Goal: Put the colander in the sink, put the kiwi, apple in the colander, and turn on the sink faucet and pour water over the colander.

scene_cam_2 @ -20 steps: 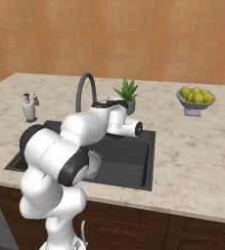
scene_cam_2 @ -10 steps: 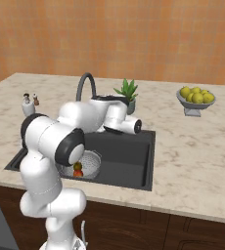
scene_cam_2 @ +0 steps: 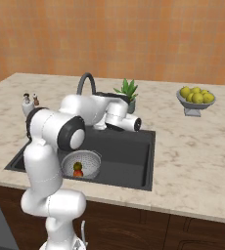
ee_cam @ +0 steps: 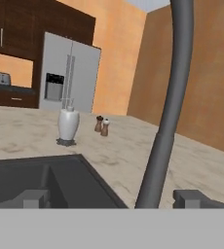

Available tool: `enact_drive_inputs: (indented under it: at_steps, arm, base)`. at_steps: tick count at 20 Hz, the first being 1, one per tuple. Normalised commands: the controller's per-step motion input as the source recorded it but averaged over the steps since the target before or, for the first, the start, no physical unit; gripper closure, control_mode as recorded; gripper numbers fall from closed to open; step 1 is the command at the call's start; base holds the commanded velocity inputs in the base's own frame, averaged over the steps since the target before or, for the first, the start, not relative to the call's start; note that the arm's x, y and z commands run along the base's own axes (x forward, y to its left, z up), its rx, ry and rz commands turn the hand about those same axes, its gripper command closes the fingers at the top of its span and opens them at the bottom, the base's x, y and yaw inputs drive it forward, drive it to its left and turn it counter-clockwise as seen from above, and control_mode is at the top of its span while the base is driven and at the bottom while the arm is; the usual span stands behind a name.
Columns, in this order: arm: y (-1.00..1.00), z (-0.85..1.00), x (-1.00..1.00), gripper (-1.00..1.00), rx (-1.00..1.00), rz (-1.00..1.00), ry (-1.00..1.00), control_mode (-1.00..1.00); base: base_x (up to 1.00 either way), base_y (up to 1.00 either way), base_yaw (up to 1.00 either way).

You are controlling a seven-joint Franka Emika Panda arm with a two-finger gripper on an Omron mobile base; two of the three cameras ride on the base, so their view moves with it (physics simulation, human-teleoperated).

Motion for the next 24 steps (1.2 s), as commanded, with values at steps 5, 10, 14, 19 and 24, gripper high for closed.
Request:
enact_drive_inputs:
  at_steps: [5,10,14,19,24]
  arm:
    - [0.02,-0.20,0.30,-1.00,0.00,0.00,0.00,-1.00]
    - [0.04,-0.08,0.31,-1.00,0.00,0.00,0.00,-1.00]
    - [0.04,-0.03,0.29,-1.00,0.00,0.00,0.00,-1.00]
    - [0.07,-0.14,0.30,-1.00,0.00,0.00,0.00,-1.00]
    - [0.07,-0.13,0.28,-1.00,0.00,0.00,0.00,-1.00]
  base:
    - [0.00,0.00,0.00]
    - [0.00,0.00,0.00]
    - [0.00,0.00,0.00]
    - [0.00,0.00,0.00]
    - [0.00,0.00,0.00]
